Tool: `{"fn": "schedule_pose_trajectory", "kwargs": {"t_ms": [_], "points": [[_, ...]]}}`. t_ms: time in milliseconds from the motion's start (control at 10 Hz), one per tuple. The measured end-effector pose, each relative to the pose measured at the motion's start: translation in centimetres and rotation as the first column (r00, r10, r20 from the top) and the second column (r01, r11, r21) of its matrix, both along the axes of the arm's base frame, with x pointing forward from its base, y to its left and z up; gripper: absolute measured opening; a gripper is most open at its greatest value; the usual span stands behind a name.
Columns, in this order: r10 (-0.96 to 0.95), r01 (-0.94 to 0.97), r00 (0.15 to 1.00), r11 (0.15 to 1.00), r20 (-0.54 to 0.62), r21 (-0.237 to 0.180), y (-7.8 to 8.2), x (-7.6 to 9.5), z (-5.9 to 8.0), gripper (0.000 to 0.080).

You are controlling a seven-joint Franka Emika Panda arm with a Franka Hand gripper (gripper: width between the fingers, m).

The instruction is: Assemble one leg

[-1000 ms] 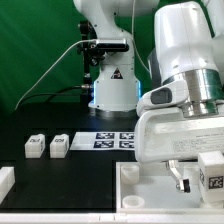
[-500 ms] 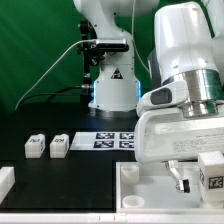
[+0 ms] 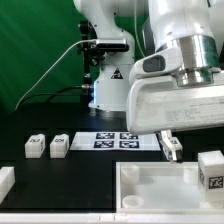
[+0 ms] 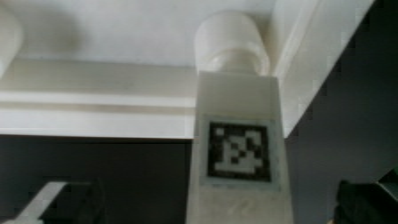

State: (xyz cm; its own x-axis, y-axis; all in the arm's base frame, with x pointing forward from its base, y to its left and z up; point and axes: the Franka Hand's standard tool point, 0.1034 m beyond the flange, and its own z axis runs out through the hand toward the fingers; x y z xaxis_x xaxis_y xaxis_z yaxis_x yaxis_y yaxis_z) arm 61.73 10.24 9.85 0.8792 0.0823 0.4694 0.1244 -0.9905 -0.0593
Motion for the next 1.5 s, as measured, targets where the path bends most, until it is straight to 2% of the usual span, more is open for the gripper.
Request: {"fn": "schedule_pose_trajectory", "kwargs": {"t_ms": [100,300,400,700,900,1000,1100,1200,1300,1500], "points": [[-0.003,0.003,1.000,1.000,-0.026,0.008,-0.1,0.5,0.7,0.0648],[0.025,-0.013,0.963,0.999,-0.270,0.046,1.0,0.7,0.8,0.0648],[0.042,-0.025,0.933,0.998,-0.359,0.052,1.0,1.1,0.9,0.0648],[0.070,-0.046,0.818,0.997,-0.571,0.056,1.4,0.8,-0.9,0.0648],[0.064,-0.041,0.821,0.998,-0.567,0.052,1.2,0.7,-2.1,0.0648],[0.064,-0.041,0.821,0.998,-0.567,0.053,1.2,0.7,-2.0,0.0528],[0.063,-0.041,0.821,0.998,-0.567,0.053,1.2,0.7,-2.0,0.0528],[0.063,-0.041,0.821,0.998,-0.567,0.053,1.2,0.7,-2.1,0.0388],[0.062,-0.040,0.822,0.998,-0.567,0.051,1.1,0.7,-2.1,0.0293],[0.058,-0.035,0.821,0.998,-0.568,0.051,1.1,0.7,-2.1,0.0294]]}}
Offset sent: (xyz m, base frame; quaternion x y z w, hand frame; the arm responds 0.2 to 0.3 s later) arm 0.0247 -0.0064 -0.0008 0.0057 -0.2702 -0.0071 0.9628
